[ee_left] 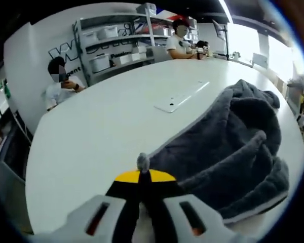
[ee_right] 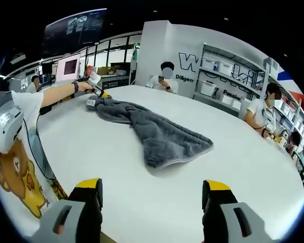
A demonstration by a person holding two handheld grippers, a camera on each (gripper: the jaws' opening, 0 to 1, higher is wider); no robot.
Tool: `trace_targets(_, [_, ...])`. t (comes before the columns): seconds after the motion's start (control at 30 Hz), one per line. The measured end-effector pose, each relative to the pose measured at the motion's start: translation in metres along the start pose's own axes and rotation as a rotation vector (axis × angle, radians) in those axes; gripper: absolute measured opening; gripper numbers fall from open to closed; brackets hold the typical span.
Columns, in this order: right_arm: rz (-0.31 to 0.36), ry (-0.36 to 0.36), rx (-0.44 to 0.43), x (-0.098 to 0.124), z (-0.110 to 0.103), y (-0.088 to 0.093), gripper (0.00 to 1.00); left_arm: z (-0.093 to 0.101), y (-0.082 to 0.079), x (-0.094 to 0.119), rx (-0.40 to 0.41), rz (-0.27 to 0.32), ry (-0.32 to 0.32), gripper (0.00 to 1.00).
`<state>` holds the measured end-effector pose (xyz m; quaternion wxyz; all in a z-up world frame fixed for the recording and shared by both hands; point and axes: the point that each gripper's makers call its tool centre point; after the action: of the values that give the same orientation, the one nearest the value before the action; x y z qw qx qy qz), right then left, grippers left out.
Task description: Fold the towel on the table until its edges align and the towel forms a compact rectangular stack.
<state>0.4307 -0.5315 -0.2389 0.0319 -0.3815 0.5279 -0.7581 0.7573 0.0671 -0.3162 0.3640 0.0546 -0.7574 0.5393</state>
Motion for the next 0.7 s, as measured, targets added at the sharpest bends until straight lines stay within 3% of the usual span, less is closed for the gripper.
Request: trace_targets(0.7, [-0.004, -0.040, 0.015, -0.017, -0.005, -0.001, 0.84, -0.006, 0.012, -0.003, 0.017, -0.026, -0.016, 0.12])
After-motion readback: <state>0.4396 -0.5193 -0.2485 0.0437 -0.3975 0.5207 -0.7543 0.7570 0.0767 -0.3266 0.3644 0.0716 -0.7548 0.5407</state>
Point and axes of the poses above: the point that each gripper's makers call its tool centre point, and the gripper's own axes: x roughly backward along the fingers, z roughly to its right, y roughly out of its underside, and after that the axes turned 1 degree about x, right-handed
